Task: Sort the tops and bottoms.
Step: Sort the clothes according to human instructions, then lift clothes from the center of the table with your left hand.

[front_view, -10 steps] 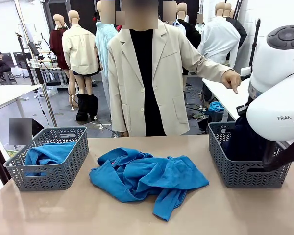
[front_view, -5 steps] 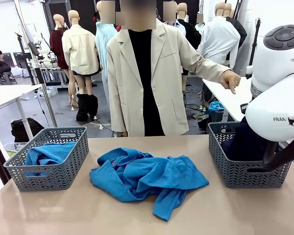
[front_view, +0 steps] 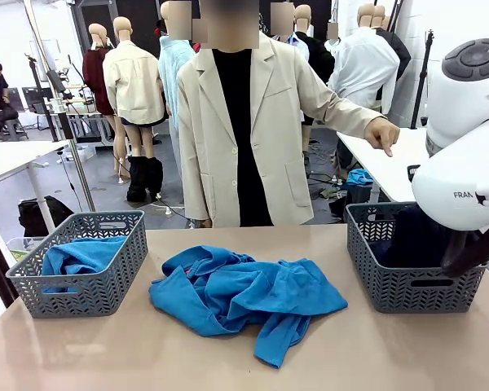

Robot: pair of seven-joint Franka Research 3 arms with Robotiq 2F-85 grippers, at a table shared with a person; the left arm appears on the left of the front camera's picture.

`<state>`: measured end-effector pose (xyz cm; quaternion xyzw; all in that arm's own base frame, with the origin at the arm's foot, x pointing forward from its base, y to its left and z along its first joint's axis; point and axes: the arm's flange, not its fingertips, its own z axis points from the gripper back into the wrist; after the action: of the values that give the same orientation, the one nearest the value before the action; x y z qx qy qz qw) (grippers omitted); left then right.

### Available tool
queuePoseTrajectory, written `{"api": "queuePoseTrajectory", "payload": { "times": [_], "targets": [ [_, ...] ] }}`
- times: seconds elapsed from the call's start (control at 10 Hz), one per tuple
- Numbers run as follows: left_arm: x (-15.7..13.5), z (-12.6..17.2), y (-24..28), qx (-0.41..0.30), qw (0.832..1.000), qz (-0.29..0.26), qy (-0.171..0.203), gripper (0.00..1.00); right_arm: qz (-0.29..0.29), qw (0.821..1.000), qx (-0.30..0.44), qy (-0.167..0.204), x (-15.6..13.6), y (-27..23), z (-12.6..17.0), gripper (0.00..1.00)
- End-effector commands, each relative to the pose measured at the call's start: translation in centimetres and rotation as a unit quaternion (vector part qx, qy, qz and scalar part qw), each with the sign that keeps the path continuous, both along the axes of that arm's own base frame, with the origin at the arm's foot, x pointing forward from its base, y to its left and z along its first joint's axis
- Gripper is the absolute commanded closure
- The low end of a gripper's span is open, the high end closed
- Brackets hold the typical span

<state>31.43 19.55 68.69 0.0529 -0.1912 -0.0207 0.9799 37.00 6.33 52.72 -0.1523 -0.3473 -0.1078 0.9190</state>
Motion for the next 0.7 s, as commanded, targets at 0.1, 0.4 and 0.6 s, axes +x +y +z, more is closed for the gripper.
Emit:
{"api": "queuePoseTrajectory", "payload": {
  "times": [0.1,0.4,0.6],
  "targets": [
    [0.1,0.1,0.0,-0.004,1.000,0.001,-0.002,0.00,-0.019,0.999,-0.001,-0.037,1.3,0.0,2.4,0.00],
    [0.1,0.1,0.0,-0.004,1.000,0.001,-0.002,0.00,-0.021,0.996,0.021,-0.084,0.9,0.2,7.3,0.00],
    [0.1,0.1,0.0,-0.004,1.000,0.001,-0.002,0.00,-0.010,0.999,0.002,-0.048,0.8,-0.4,5.0,0.00]
  ]
}}
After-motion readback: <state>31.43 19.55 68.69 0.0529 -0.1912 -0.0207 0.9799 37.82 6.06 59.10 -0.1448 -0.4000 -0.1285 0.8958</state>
